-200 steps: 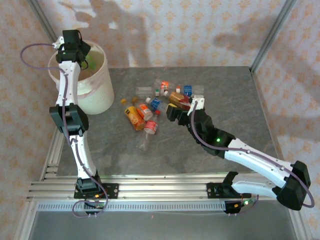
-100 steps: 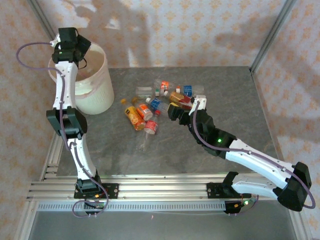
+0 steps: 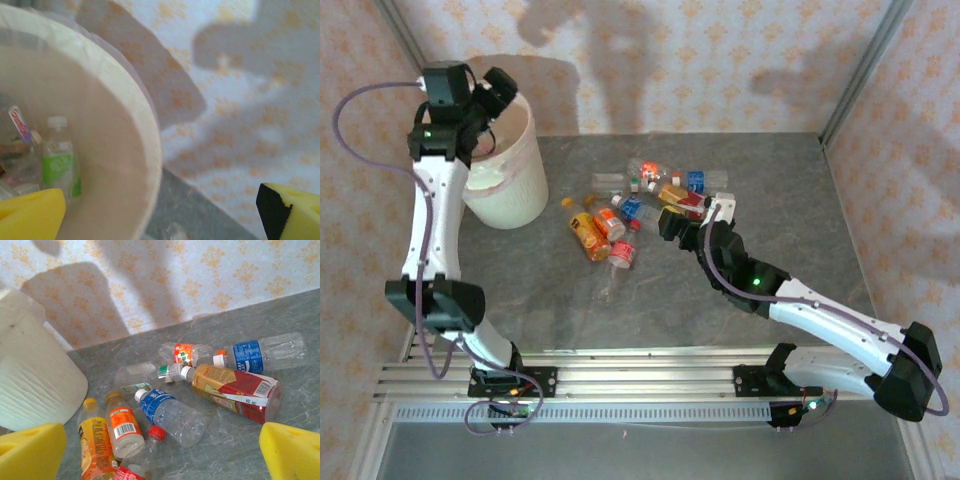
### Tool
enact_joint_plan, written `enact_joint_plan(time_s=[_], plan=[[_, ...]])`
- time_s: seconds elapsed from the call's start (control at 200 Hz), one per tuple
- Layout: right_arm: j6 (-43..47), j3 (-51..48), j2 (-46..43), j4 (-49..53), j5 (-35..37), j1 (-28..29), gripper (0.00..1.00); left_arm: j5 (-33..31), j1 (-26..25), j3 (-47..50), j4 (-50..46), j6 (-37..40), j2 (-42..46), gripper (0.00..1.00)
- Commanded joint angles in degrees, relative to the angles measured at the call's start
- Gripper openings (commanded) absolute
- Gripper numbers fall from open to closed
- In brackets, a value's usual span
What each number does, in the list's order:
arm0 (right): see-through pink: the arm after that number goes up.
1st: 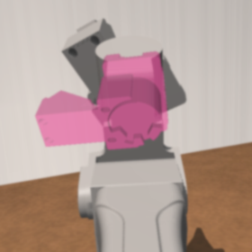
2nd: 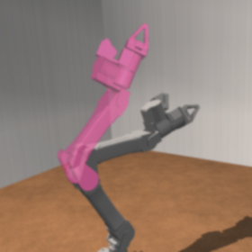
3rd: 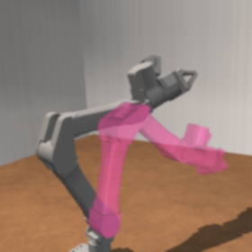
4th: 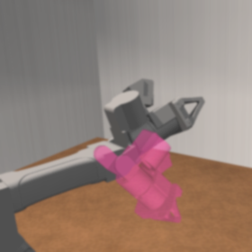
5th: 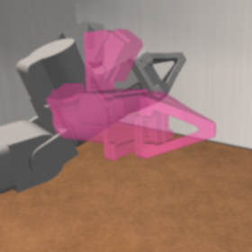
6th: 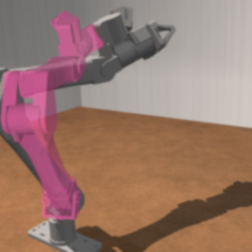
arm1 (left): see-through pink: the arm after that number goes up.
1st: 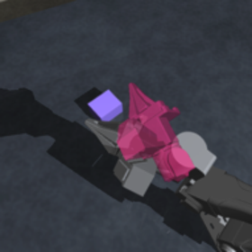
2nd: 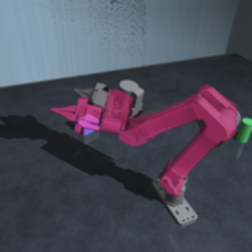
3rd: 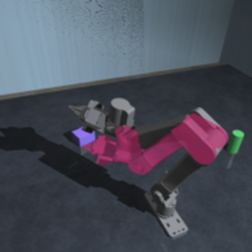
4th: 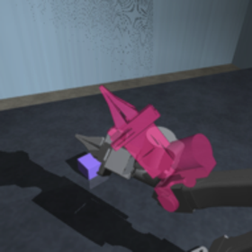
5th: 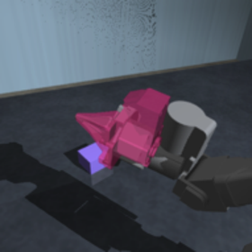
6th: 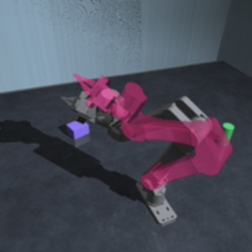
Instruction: Put the plastic bottles in the bin
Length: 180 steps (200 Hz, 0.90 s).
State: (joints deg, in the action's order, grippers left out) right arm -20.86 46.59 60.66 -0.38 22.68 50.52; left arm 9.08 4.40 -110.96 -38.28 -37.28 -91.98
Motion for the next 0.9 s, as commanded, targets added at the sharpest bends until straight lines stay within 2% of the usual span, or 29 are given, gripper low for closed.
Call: enact_joint_plan(time_s=[0.0, 0.17, 0.305, 0.4, 0.595, 0.721, 0.896], plan=[[-1.3, -0.53, 1.17, -0.36, 2.1, -0.51, 0.99, -4.12, -6.19, 6.3, 1.22, 7.59, 8.26, 1.0], [-0.89, 0.62, 3.03, -0.81, 1.84, -0.69, 0.99, -6.01, -14.95, 15.76, -3.25, 9.41, 15.43, 1.0], [-0.64, 1.49, 4.41, -1.19, 1.76, -0.69, 0.99, -6.2, -20.48, 23.26, -7.33, 3.21, 17.91, 1.0], [-1.05, 1.86, 5.37, -1.26, 1.69, -0.69, 0.99, -9.03, -23.42, 29.43, -9.71, -1.75, 18.2, 1.0], [-1.81, 2.49, 6.13, -0.49, 1.41, -0.78, 0.99, -10.72, -24.2, 41.02, -5.09, -8.73, 16.4, 1.0], [-2.12, 2.54, 5.81, 0.59, 1.96, -0.8, 0.99, -17.02, -24.26, 40.7, -6.5, -9.93, 9.76, 1.0], [-2.93, 2.38, 5.02, 1.97, 2.89, -0.78, 0.99, -15.78, -24.18, 39.56, 0.21, -9.21, -0.33, 0.92]])
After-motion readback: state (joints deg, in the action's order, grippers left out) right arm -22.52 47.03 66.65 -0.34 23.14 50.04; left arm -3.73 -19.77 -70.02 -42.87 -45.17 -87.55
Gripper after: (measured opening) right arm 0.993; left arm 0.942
